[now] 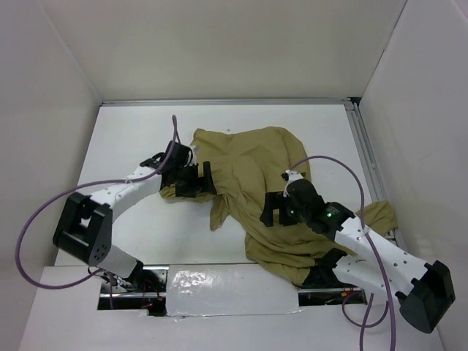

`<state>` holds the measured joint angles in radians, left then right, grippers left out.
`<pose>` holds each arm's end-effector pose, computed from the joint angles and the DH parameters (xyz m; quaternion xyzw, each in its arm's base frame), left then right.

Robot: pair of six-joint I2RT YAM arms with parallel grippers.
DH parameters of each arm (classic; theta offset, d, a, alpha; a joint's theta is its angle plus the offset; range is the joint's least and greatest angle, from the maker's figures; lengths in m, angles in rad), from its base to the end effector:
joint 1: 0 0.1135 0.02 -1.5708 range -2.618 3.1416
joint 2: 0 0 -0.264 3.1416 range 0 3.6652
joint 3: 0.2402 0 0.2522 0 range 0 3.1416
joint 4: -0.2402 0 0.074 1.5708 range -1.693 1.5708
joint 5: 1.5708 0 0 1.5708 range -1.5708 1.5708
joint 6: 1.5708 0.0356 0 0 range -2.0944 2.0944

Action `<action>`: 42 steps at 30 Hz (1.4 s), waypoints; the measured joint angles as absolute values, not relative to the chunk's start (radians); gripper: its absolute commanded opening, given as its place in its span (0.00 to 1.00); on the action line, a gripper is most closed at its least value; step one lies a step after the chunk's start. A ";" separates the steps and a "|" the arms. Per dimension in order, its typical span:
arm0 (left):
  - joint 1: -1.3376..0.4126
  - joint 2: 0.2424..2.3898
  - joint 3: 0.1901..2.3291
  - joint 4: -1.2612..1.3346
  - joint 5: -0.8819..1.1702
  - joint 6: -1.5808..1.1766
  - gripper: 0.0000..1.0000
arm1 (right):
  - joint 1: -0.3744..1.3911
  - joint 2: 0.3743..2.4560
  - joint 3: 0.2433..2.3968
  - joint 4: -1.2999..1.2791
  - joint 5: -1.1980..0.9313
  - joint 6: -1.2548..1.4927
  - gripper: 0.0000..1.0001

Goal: Zip up the jacket

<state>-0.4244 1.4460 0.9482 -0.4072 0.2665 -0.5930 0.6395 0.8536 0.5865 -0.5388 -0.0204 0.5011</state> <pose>0.2676 -0.1312 0.2260 -0.0356 0.9370 -0.2674 0.2217 0.1396 0.1047 0.2266 -0.0679 0.9252 0.2094 0.3090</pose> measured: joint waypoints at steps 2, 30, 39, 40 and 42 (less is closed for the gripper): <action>-0.417 1.523 0.984 -0.400 0.270 -0.606 0.99 | 0.681 0.861 0.571 -0.516 -0.013 0.507 1.00; -0.385 0.994 1.267 -0.442 -0.051 -0.655 0.00 | 1.083 0.845 0.961 -0.557 0.195 0.467 0.00; -0.381 0.859 1.713 -0.482 -0.092 -0.516 0.00 | 1.383 0.884 1.319 -0.548 0.062 0.400 0.00; -0.381 0.881 1.774 -0.488 -0.076 -0.495 0.00 | 1.413 0.896 1.364 -0.548 0.065 0.393 0.00; -0.381 0.931 1.893 -0.506 -0.048 -0.464 0.00 | 1.457 0.913 1.438 -0.548 0.096 0.376 0.00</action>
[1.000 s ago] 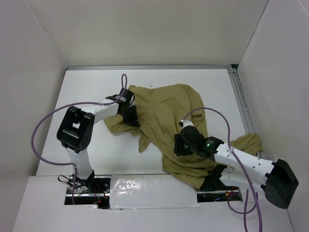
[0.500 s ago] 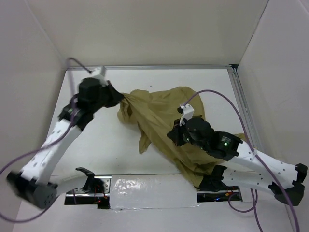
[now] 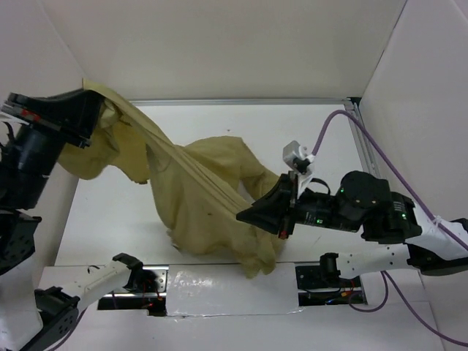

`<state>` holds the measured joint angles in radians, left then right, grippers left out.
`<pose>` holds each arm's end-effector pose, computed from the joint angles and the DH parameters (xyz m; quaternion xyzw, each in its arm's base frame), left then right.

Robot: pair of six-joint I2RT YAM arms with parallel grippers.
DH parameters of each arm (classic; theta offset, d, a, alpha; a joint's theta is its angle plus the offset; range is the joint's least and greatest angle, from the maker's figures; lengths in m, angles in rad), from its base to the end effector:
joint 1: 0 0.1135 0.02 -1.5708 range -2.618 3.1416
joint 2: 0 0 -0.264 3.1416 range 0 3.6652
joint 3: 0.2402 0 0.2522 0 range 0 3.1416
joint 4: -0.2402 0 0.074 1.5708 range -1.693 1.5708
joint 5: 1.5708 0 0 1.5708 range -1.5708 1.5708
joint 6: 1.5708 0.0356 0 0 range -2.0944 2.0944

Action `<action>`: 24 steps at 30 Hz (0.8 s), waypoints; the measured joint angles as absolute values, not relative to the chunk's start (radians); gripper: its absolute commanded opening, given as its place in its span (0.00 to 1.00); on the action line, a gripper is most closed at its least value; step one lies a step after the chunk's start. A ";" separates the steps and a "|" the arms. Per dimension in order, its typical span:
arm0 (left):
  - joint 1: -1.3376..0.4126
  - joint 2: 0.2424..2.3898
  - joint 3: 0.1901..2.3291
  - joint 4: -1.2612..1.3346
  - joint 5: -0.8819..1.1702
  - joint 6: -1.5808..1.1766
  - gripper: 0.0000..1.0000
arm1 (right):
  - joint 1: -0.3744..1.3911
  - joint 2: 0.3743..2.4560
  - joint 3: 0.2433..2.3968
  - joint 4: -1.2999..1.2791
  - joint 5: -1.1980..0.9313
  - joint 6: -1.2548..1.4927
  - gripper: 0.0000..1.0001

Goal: Zip up the jacket

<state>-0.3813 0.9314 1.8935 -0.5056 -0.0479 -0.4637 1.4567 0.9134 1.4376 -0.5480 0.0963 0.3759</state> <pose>0.0486 -0.0176 0.6089 -0.0421 0.5273 -0.3364 0.7791 0.0205 0.1488 0.4944 -0.3388 0.6301 0.5327 0.4521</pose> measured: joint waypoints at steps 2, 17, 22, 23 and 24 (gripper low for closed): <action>-0.381 0.993 2.017 -0.517 -0.014 -0.432 0.00 | 1.479 0.918 1.482 -0.545 0.145 0.366 0.00; -0.400 1.562 2.149 -0.371 0.203 -0.382 0.00 | 1.332 0.717 1.220 -0.562 0.896 0.538 0.00; -0.437 2.064 2.326 -0.393 0.275 -0.446 0.00 | 1.311 0.786 1.159 -0.594 1.092 0.587 0.00; -0.447 2.139 2.335 -0.402 0.293 -0.459 0.00 | 1.293 0.817 1.161 -0.603 1.114 0.591 0.00; -0.457 2.197 2.328 -0.416 0.304 -0.477 0.00 | 1.263 0.852 1.164 -0.615 1.124 0.590 0.00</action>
<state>-0.4568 2.1967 2.3280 -0.4160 0.3042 -0.4767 1.2629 0.8520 1.1645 -0.6151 1.1236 0.5903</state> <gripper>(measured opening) 0.025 0.007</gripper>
